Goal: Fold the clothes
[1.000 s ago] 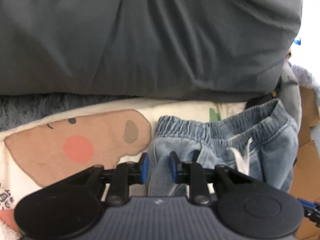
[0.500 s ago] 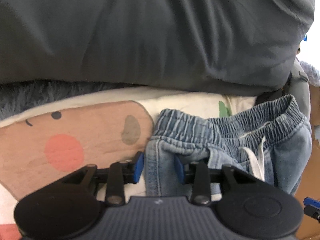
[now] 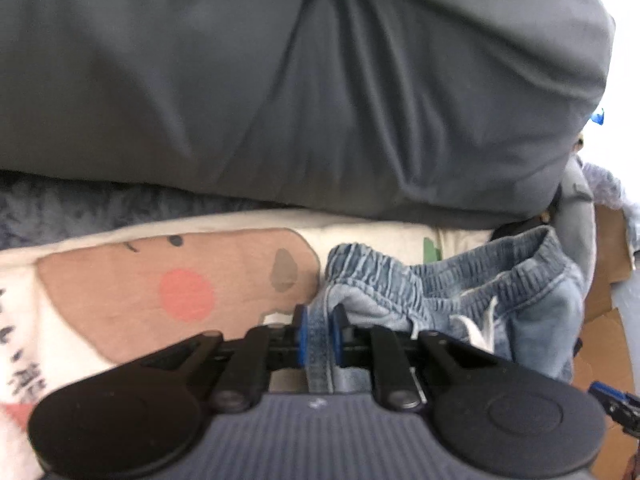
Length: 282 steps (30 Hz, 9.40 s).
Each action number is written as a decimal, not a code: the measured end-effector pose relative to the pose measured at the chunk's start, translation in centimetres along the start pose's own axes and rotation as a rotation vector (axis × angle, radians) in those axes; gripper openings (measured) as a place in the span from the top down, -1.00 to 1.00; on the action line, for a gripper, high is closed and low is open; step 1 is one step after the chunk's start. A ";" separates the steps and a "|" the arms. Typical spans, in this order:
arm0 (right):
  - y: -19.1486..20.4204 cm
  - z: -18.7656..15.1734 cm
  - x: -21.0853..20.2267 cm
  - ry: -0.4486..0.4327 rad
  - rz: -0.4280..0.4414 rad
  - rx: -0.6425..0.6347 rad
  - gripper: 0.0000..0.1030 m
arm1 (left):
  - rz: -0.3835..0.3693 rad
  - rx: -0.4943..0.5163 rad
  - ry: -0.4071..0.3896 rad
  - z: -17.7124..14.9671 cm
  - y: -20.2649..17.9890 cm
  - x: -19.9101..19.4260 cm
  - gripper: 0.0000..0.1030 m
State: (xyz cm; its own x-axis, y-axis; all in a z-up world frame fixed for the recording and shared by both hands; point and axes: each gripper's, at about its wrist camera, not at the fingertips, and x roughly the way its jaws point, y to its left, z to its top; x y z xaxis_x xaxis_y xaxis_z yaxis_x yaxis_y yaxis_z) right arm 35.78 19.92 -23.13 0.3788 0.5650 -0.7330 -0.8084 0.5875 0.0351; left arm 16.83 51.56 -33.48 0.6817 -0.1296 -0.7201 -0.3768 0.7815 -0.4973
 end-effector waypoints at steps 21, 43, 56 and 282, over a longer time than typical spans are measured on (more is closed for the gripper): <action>2.4 11.3 9.2 0.050 0.056 -0.284 -0.06 | 0.050 -0.122 -0.058 -2.2 4.0 -7.4 1.00; 1.2 11.1 16.0 0.217 -0.009 -0.513 -0.03 | 0.023 -0.058 0.113 -2.4 3.8 0.8 0.58; 2.5 9.6 19.0 0.273 0.021 -0.650 0.48 | -0.013 -0.042 0.134 -2.2 3.5 2.5 0.55; -15.9 -33.1 -23.6 -0.031 -0.382 0.475 -0.02 | 0.066 0.652 0.199 -11.5 -26.9 0.0 -0.15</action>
State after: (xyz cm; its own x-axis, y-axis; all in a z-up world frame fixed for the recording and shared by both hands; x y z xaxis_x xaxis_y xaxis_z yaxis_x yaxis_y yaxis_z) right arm 24.84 -21.93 -28.87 0.6212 0.2757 -0.7335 -0.3262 0.9421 0.0779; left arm 19.78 23.58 -25.69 0.5181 -0.1301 -0.8454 0.0835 0.9913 -0.1014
